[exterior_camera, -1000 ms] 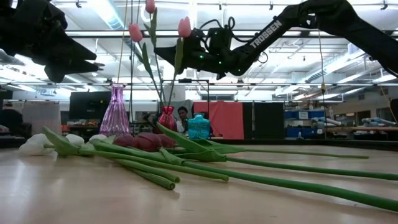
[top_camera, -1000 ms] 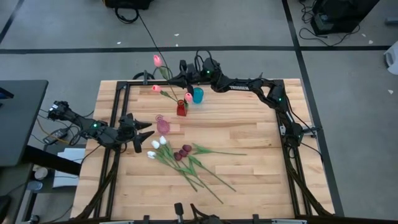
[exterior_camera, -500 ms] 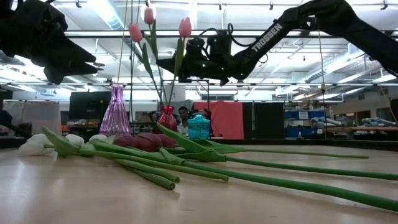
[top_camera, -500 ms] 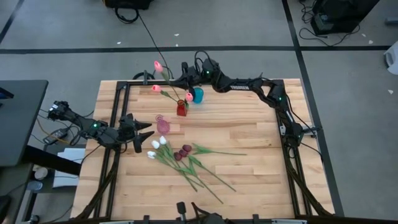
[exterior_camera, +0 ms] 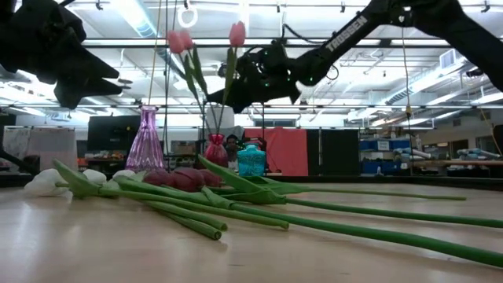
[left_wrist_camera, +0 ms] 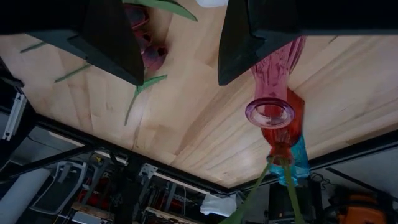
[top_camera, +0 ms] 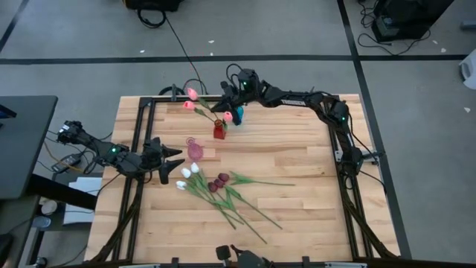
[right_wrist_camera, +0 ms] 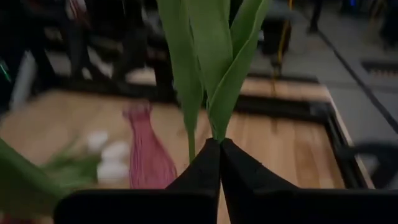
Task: Sort flowers into vase by color
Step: Put the pink tulip into the red vase, then put the dark red tulip into the blue vase
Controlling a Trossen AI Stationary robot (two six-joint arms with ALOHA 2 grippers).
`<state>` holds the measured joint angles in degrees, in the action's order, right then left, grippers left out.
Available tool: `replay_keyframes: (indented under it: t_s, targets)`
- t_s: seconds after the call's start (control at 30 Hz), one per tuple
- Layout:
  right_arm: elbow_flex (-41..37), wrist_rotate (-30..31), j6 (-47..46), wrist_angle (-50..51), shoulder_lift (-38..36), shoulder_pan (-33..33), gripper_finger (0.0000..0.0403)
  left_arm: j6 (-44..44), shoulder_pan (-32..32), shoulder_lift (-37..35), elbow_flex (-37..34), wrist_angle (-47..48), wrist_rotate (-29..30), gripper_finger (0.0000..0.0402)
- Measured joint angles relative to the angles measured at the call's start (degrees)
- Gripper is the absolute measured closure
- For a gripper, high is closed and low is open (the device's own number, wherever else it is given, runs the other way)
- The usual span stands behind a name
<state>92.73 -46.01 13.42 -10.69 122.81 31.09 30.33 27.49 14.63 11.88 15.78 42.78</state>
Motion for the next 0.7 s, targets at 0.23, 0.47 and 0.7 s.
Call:
replay_keyframes:
  t_s: [0.23,0.47,0.7]
  targets:
    - [0.0,5.7,7.7,14.5,-1.7,-0.5,0.0312,0.0,0.0,0.0,0.0,1.0,0.0,0.0191]
    - [0.0,19.1,13.3,23.6,-4.6,-1.8,0.0217,1.5,0.0,0.0,0.0,1.4,-2.3,0.0191]
    - [0.1,22.0,14.2,31.3,-11.9,-1.0,0.0187,1.5,0.0,0.0,0.0,2.9,-3.4,0.0191]
